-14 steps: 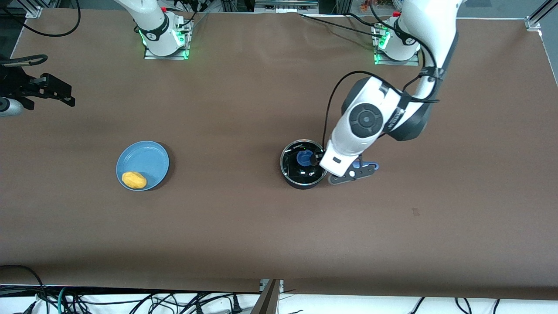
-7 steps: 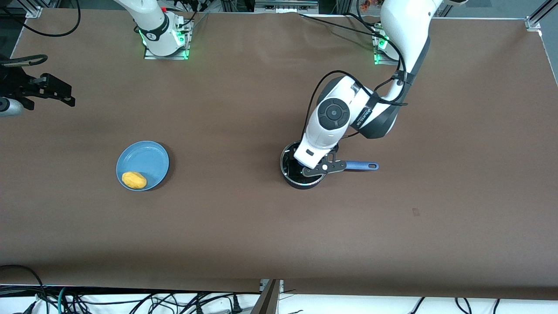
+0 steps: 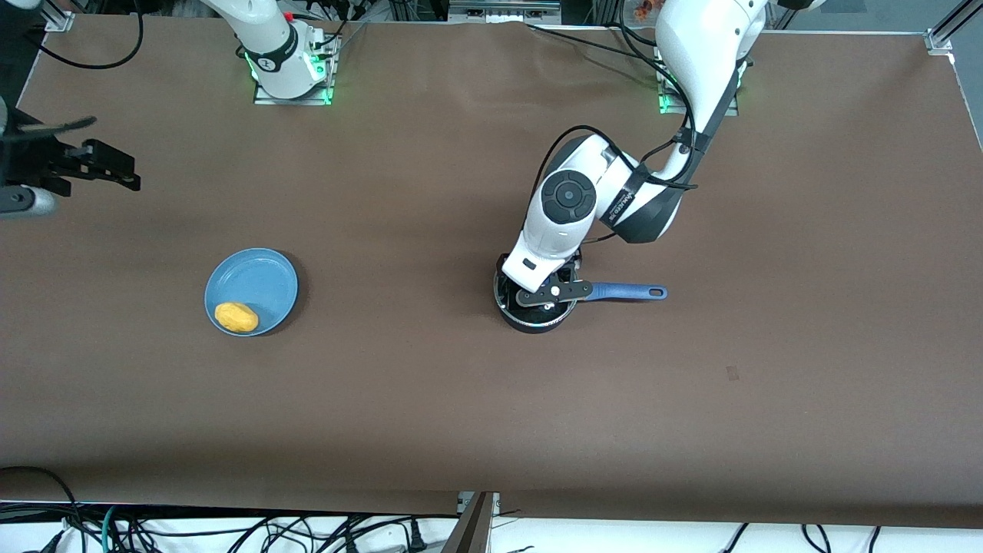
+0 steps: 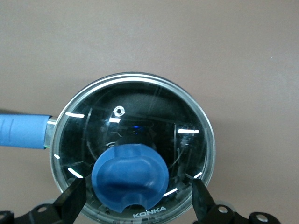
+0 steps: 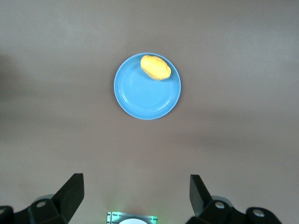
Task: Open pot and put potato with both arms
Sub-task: 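Grasp the blue knob with the left gripper while the right gripper reaches out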
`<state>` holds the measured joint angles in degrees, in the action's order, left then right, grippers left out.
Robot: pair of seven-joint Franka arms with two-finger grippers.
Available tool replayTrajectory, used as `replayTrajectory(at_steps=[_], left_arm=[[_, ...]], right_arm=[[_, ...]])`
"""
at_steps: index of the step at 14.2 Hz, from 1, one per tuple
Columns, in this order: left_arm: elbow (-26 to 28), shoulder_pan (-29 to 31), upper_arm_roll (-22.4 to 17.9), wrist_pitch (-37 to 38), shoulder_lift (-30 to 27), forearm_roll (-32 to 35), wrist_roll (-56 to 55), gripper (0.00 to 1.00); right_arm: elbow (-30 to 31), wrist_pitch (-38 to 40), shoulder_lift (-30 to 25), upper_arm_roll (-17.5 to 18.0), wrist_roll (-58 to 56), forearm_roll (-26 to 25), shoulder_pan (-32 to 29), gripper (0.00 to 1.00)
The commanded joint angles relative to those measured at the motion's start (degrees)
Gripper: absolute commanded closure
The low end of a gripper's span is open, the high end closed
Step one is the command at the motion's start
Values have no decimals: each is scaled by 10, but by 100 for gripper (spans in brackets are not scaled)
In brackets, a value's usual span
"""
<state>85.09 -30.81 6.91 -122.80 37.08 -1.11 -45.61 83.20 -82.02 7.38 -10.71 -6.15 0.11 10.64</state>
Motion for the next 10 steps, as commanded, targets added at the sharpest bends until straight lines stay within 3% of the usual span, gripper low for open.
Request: replayTrajectory(at_steps=[1, 5, 9, 10], left_arm=[[-5, -8, -9, -13, 4, 22, 9, 0], [3, -7, -9, -15, 5, 34, 25, 0], [9, -8, -9, -14, 6, 34, 24, 0], [10, -8, -9, -14, 6, 34, 25, 5]], right_arm=[[-1, 15, 31, -1, -19, 2, -9, 0], [-2, 44, 50, -3, -59, 7, -17, 0], [38, 27, 47, -16, -252, 8, -23, 0], [48, 11, 46, -21, -293, 8, -23, 0]])
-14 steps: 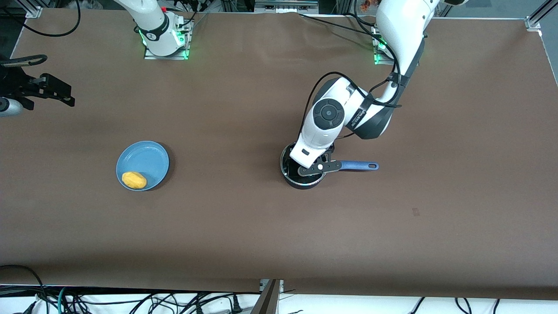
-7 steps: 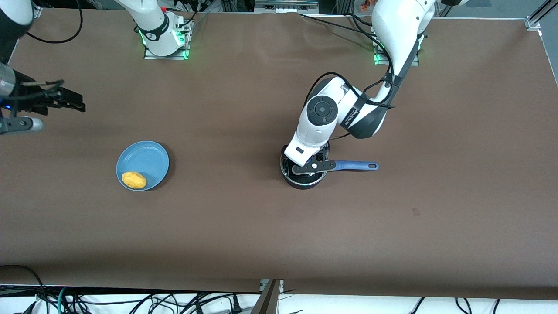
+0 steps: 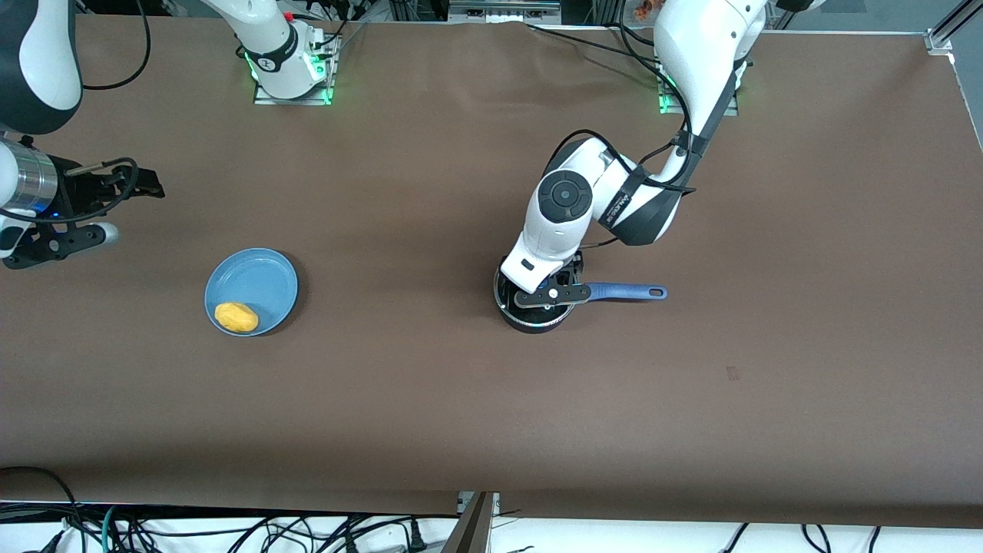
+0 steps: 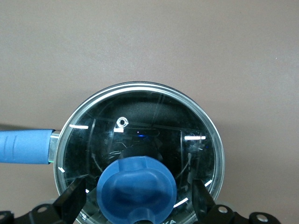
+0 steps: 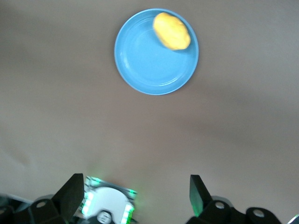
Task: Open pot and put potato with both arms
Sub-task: 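Grasp the blue knob with the left gripper while the right gripper reaches out, then lift the lid aside with the left gripper while the right gripper reaches the potato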
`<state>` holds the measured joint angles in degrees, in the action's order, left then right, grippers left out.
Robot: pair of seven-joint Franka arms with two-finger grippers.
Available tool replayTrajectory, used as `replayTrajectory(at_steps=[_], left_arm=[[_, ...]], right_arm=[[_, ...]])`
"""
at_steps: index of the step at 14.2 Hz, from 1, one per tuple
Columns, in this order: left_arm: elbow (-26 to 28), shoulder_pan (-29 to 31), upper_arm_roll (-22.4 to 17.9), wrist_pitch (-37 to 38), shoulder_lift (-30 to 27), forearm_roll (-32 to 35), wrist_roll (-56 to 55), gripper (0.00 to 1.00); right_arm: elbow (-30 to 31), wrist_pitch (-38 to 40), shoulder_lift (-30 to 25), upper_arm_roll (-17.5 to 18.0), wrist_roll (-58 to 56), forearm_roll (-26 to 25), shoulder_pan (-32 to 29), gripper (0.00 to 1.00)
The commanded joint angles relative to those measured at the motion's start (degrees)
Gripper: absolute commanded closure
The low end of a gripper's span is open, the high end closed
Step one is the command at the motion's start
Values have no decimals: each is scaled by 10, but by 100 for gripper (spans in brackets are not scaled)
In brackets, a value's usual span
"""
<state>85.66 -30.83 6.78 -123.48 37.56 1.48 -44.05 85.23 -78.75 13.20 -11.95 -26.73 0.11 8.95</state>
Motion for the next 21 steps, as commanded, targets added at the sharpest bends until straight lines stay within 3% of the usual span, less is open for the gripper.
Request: replayTrajectory(at_steps=[1, 3, 5, 10, 16, 21], left_arm=[[5, -8, -8, -6, 1, 8, 9, 6], [6, -8, -8, -6, 1, 8, 9, 17], [6, -8, -8, -4, 1, 8, 10, 24], [5, -7, -8, 0, -6, 8, 7, 30], [1, 2, -7, 46, -39, 6, 36, 34], [4, 47, -16, 69, -75, 0, 97, 34]], right_arm=[[38, -34, -12, -17, -124, 8, -6, 0], [87, -88, -15, -30, -162, 23, -7, 0], [178, -195, -39, -28, -163, 34, -4, 0], [366, -481, -28, 8, -184, 29, 0, 0], [386, -692, 85, 22, -291, 30, 6, 0], [361, -712, 104, 20, -362, 24, 6, 0]])
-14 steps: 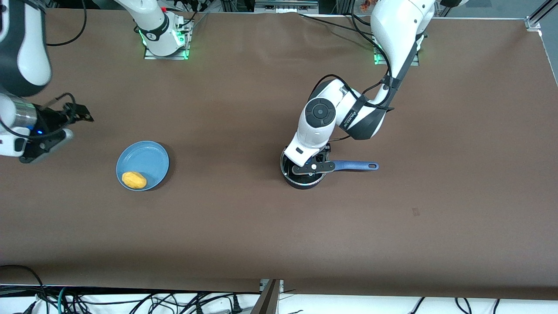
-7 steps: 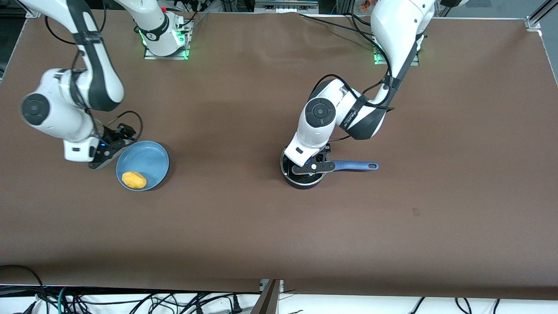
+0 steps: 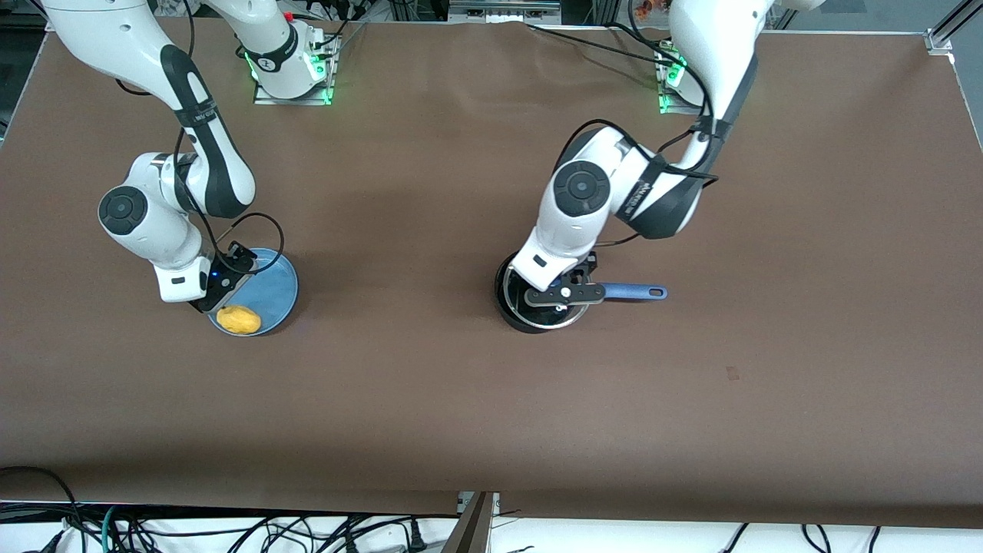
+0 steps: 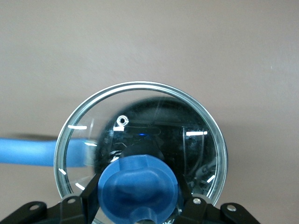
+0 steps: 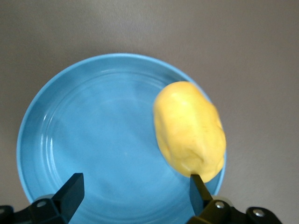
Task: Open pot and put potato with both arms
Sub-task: 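Lift the lid aside with the left gripper while the right gripper reaches the potato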
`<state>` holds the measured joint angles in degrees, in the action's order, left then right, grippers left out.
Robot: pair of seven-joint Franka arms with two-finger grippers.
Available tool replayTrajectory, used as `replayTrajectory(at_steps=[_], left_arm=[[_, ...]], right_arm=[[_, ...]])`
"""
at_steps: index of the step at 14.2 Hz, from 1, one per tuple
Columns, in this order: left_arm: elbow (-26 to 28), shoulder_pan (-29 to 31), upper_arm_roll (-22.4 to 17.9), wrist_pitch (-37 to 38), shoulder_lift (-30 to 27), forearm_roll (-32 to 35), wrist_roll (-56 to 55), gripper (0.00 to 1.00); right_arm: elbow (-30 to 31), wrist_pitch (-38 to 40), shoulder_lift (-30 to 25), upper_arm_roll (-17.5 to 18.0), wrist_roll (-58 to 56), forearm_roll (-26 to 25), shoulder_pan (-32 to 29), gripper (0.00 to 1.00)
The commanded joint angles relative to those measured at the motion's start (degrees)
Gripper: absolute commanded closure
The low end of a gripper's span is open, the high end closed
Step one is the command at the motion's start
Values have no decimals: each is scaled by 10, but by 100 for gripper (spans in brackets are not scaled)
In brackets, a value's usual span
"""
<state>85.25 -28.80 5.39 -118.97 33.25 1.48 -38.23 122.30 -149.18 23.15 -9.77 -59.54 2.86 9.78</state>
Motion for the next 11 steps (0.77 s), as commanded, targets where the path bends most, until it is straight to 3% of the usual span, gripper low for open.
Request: replayTrajectory(at_steps=[1, 3, 6, 9, 11], left_arm=[[10, 52, -2, 48, -42, 1, 58, 43], [21, 119, -2, 91, -58, 5, 109, 43], [30, 229, -2, 96, -64, 3, 267, 43], [39, 328, -3, 92, -59, -1, 411, 43], [47, 366, -3, 91, -53, 4, 437, 43]], right_arm=[[-8, -15, 5, -2, -50, -3, -2, 0], [-13, -17, 5, -2, -61, -3, 1, 0], [-56, -17, 27, -2, -93, -26, 6, 0], [-59, -39, 50, -1, -104, -25, 7, 0], [-60, -65, 69, -1, -107, -26, 10, 0]])
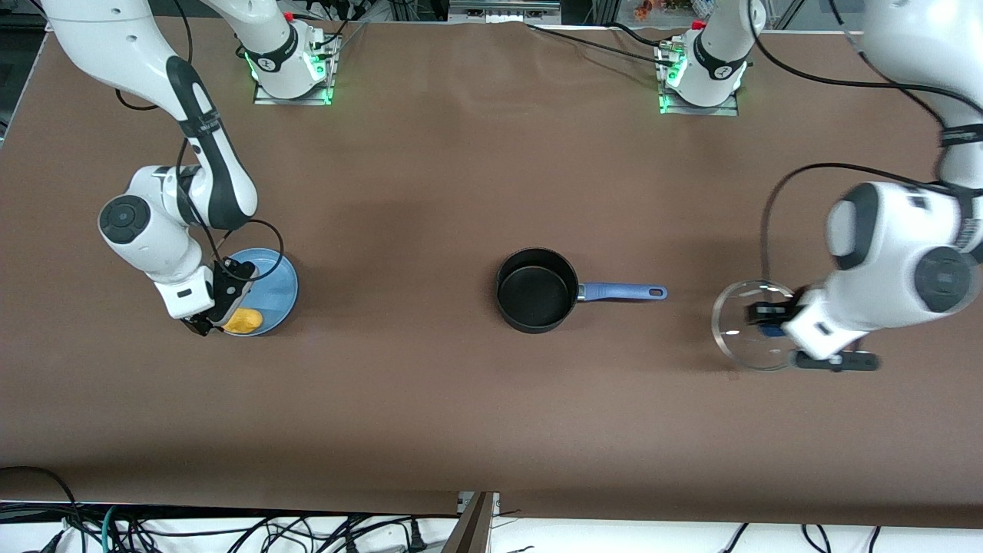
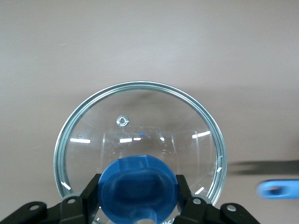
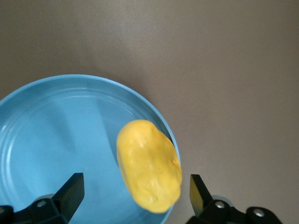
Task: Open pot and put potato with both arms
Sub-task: 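Lift the lid aside with the left gripper while the right gripper reaches the potato, then grasp the yellow potato with the right gripper while the left gripper lowers the lid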
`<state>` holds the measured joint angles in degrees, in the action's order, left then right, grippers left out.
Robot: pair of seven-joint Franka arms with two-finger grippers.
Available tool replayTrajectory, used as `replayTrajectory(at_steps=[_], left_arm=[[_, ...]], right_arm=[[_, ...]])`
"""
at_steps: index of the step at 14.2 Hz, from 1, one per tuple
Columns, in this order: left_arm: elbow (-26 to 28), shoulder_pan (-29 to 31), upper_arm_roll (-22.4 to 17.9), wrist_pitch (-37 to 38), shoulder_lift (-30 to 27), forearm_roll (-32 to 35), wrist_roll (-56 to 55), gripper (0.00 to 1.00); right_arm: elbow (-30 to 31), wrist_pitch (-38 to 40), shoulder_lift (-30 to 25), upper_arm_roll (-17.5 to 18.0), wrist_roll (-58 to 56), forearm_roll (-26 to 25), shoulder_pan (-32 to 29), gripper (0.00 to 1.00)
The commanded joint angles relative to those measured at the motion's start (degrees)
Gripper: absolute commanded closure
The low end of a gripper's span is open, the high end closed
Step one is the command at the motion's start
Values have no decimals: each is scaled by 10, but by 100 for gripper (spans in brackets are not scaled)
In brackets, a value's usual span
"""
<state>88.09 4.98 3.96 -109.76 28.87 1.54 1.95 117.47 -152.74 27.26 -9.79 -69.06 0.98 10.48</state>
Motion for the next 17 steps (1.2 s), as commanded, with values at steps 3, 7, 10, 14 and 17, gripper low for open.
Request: replayTrajectory(at_steps=[3, 7, 10, 14, 17], left_arm=[[27, 86, 12, -12, 8, -2, 98, 43], [124, 94, -8, -121, -8, -3, 134, 43], [194, 100, -25, -195, -26, -2, 175, 43], [241, 106, -46, -256, -22, -4, 209, 42], [245, 111, -45, -269, -15, -4, 209, 26]], right_arm=[[-12, -43, 37, 0, -12, -7, 3, 1], [-19, -24, 24, -1, -12, -5, 9, 85], [-34, 11, 18, -1, 1, 1, 9, 100], [-162, 226, 17, 0, 174, 3, 37, 100], [-233, 357, 7, 28, 334, 16, 45, 100]])
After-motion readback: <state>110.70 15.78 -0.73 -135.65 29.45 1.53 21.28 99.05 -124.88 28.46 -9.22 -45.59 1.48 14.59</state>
